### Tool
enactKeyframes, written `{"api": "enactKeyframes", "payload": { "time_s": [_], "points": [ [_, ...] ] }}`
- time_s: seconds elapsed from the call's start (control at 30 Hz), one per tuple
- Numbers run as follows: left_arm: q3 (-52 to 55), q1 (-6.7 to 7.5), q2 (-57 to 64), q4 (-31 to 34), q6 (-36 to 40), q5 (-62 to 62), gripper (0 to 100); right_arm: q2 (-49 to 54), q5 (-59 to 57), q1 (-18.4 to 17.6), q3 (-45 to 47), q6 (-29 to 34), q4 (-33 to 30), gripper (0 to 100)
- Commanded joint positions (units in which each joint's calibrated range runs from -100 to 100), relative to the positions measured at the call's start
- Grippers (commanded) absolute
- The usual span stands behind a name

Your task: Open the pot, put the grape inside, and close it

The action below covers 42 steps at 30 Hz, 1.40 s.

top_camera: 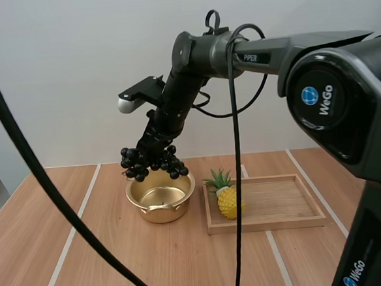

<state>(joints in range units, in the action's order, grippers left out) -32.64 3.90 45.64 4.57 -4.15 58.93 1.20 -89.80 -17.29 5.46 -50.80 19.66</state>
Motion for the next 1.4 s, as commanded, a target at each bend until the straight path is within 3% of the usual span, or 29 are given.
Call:
{"api": "enactKeyframes", "payload": {
  "time_s": [0.0, 0.67, 0.97, 1.37],
  "points": [
    [-0.3, -0.05, 0.4, 0.5, -0.1, -2.0, 0, -1.5, 3.8, -0.1, 0.4, -1.0, -0.6, 0],
    [-0.3, -0.05, 0.4, 2.9, -0.1, -1.3, 0, -12.5, 7.4, -0.1, 1.6, -1.7, -3.0, 0],
    [-0.3, -0.05, 0.4, 3.0, -0.1, -1.3, 0, -13.7, 10.8, 0.1, 7.7, -1.3, -9.0, 0],
    [-0.3, -0.05, 0.4, 2.9, -0.1, -0.3, 0, -13.7, 11.7, 2.2, 8.2, -1.3, -9.7, 0]
  ]
}}
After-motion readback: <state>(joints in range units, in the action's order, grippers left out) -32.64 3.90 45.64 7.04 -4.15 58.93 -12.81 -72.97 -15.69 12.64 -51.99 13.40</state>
